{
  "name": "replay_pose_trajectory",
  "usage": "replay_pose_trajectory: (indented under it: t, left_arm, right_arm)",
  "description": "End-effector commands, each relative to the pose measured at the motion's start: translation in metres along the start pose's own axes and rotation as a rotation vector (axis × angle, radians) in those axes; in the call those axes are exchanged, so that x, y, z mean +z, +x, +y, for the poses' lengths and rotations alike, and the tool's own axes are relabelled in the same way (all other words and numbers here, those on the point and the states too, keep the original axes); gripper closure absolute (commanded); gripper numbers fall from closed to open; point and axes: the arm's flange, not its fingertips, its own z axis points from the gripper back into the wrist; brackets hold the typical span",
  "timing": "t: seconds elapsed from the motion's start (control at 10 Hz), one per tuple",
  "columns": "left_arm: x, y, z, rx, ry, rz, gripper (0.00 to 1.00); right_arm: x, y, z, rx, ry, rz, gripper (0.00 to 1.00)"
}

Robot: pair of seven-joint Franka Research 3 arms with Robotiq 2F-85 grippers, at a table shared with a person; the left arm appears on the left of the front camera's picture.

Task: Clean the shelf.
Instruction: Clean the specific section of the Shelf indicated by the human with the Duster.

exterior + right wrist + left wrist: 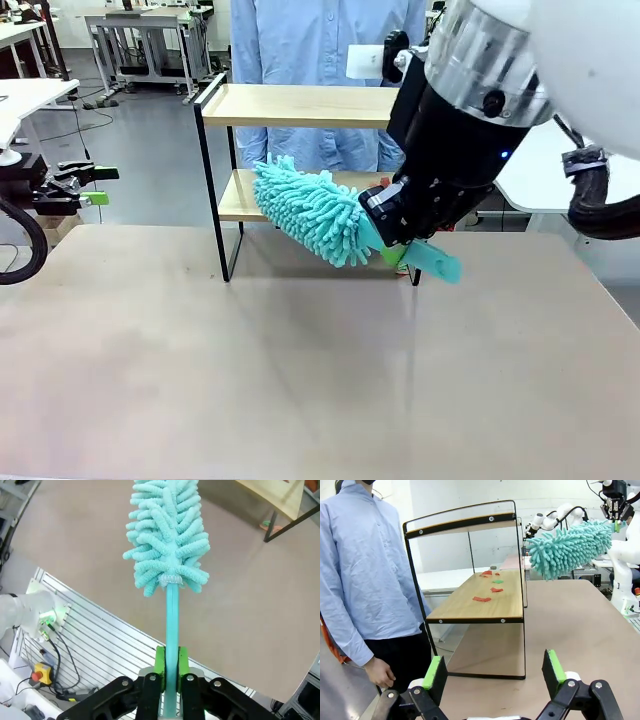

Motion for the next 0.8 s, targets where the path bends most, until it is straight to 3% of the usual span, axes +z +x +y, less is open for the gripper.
replay_pose_trajectory:
  t: [0.0,0.4,0.7]
  left_arm:
    - [-0.001,0.003,-0.002,-0.012,0.001,-0.004,0.0]
    - [-0.001,0.003,-0.002,-0.012,0.001,-0.004,0.0]
    - [-0.001,0.003,-0.002,-0.012,0.001,-0.004,0.0]
  right_arm:
    - [0.006,-0.009,-0.006,0.026,-0.001,-0.007,0.87]
    - [0.006,-0.006,0.002,0.013,0.007,0.003,0.87]
    - [-0.014,0.034,0.053,-0.22,0.018,-0.025,0.87]
